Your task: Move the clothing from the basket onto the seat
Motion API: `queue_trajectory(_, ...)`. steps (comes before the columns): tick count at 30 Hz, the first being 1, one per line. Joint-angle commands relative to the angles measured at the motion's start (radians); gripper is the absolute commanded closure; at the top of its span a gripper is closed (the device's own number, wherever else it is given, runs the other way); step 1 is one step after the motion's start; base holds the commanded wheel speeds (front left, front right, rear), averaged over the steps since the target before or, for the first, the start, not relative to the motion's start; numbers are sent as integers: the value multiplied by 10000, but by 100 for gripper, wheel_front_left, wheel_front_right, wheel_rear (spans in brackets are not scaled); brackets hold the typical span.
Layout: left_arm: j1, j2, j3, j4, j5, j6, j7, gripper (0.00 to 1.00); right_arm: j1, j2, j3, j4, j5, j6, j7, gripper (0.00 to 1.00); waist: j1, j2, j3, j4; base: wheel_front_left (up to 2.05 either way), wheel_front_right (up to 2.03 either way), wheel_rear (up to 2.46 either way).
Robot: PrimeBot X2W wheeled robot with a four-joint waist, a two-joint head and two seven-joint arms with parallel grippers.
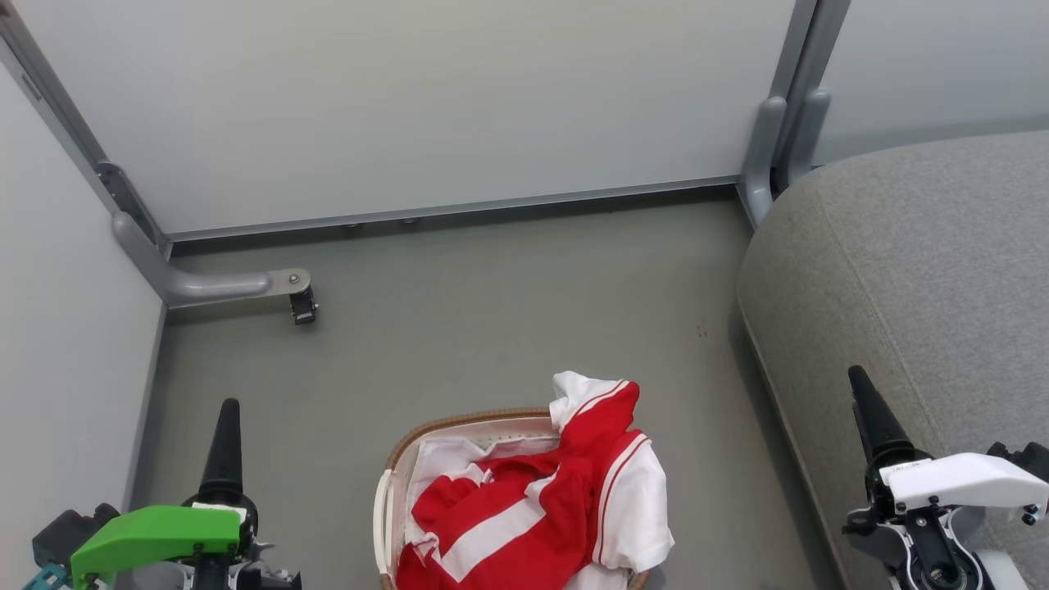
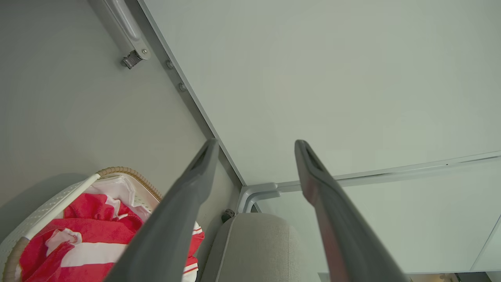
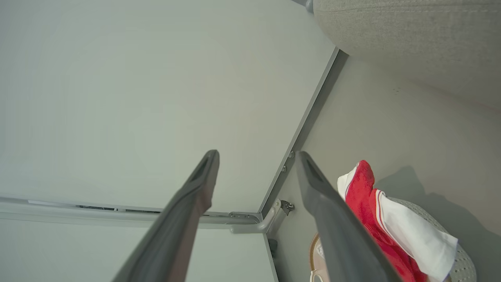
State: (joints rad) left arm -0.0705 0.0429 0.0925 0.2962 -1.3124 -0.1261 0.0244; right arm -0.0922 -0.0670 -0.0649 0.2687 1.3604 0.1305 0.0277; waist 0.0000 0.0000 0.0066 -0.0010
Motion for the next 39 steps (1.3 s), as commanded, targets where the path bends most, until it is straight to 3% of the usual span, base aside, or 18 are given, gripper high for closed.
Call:
queue_trajectory(1, -133, 103, -24, -133, 485, -23, -97, 0, -237, -110, -6, -205, -413, 2, -115, 0, 0, 0, 2, 0, 0, 0, 0)
queue_trajectory(5, -64, 90, 32, -118, 1661, 6, -297, 0, -191, -103, 39, -292, -1458, 2, -317, 0, 0, 0, 4, 0, 0, 0, 0)
queue_trajectory(22, 123, 163, -402, -91, 4855, 281, -908, 0, -112, -211, 330, -198, -4482, 3, -931, 0, 0, 0, -14, 8, 0, 0, 0)
queue_trajectory(39, 252, 583, -1252, 219, 7162, 830, -1433, 0, -11, -294, 708, -63, -7046, 3, -1468, 0, 0, 0, -22, 18, 0, 0, 0)
